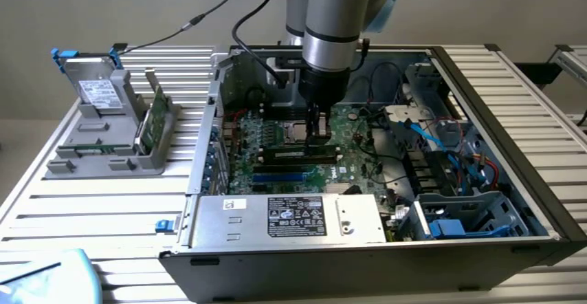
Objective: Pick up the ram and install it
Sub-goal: 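Insert the ram into the slot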
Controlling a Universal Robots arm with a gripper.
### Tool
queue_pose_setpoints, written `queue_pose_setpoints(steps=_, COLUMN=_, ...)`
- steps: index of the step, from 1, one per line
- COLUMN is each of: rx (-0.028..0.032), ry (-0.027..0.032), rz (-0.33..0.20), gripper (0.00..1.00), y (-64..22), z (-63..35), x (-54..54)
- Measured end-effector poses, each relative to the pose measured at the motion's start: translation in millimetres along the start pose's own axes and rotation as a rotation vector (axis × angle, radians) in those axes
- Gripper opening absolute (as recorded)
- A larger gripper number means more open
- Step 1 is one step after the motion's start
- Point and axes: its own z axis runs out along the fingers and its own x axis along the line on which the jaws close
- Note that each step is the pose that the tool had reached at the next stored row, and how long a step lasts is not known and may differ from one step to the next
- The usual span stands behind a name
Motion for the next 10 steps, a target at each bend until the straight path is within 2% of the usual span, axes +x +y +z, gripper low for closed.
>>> queue_pose_setpoints(steps=10, rx=0.0001, ry=-0.0003, rz=0.000, gripper=0.14, y=-0.1, z=1.1, x=-0.2)
